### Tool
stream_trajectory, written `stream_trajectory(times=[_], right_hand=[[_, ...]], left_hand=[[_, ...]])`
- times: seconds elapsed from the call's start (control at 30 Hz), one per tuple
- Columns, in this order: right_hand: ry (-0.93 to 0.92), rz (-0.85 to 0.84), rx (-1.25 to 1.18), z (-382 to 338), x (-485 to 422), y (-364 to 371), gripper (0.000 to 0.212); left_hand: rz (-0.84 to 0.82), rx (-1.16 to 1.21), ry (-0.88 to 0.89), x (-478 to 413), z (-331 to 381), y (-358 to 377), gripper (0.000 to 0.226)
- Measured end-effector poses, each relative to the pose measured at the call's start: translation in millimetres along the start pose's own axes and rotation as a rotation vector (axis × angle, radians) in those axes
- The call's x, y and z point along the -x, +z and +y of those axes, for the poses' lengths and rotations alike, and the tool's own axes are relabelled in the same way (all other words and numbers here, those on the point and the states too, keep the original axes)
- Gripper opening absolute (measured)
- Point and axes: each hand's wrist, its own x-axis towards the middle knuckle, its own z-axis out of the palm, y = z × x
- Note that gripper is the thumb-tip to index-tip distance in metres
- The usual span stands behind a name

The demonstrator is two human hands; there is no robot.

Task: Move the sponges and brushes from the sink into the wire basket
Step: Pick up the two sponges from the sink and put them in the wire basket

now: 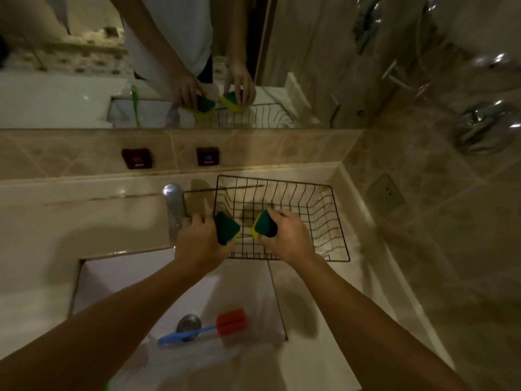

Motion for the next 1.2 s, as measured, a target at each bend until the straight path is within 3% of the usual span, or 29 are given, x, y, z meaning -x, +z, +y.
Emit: stream_trajectory(times=[0.2, 0.5, 0.73, 0.93, 1.2], right_hand=[[0.075, -0.05, -0.02, 40, -52, 13, 0.059], [-0.016, -0.166, 0.012, 99, -111, 42, 0.05], [-0.083, -0.211, -0.023, 126, -130, 78, 0.061], [-0.176, -0.26, 0.159, 126, -136, 75, 0.069], [-0.115, -0.126, 0.181, 128, -130, 71, 0.063]], left_hand=[[-0.035, -0.012, -0.024, -44, 37, 26, 0.066], [-0.138, -0.218, 0.032, -114, 44, 61, 0.07], [-0.185, -0.276, 0.107, -139, 48, 81, 0.067], [-0.222, -0.249, 0.171, -149, 50, 92, 0.066], [-0.269, -0.275, 0.238, -158, 53, 110, 0.067]])
